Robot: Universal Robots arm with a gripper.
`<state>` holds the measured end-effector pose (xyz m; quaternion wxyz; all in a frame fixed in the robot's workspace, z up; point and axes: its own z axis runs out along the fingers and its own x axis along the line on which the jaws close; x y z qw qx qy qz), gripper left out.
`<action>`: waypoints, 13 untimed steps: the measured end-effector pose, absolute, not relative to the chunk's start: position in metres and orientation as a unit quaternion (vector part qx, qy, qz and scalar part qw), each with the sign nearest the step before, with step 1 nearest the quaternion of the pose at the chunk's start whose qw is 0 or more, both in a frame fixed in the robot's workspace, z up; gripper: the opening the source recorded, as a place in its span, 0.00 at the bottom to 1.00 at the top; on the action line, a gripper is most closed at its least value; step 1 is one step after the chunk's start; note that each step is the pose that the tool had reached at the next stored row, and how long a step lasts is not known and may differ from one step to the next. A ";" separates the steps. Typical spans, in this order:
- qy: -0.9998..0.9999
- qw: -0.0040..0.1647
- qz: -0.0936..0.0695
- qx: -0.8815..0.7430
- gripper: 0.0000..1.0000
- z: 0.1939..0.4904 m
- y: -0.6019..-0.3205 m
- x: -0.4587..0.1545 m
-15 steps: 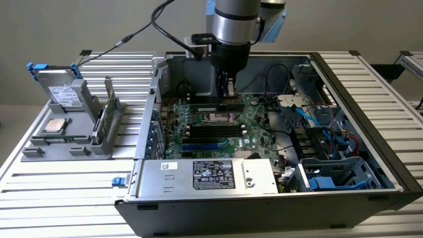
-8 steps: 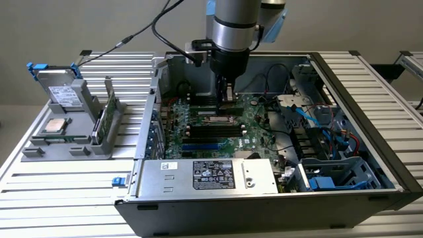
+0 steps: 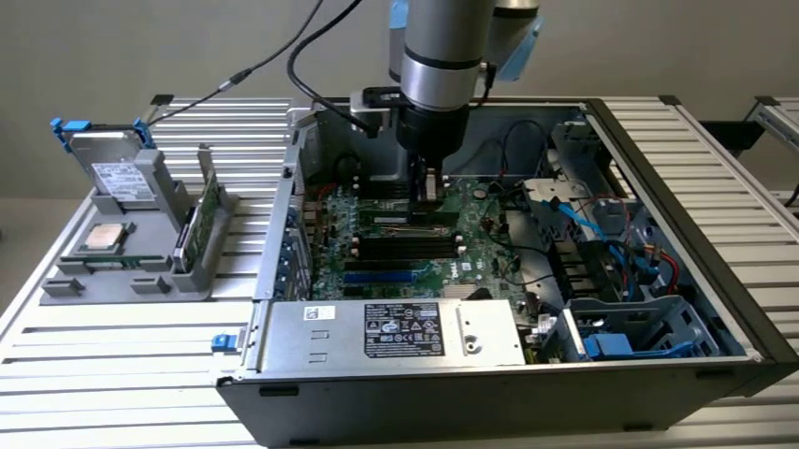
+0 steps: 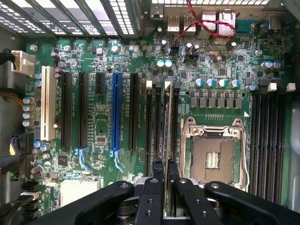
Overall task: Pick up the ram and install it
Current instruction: 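Insert the ram into the slot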
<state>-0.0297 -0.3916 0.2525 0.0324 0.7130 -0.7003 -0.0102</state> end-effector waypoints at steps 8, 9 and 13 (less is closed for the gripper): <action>-0.700 0.035 -0.008 0.713 0.14 0.243 -0.394 -0.030; -0.700 0.035 -0.008 0.713 0.14 0.241 -0.394 -0.030; -0.700 0.035 -0.007 0.713 0.14 0.235 -0.394 -0.030</action>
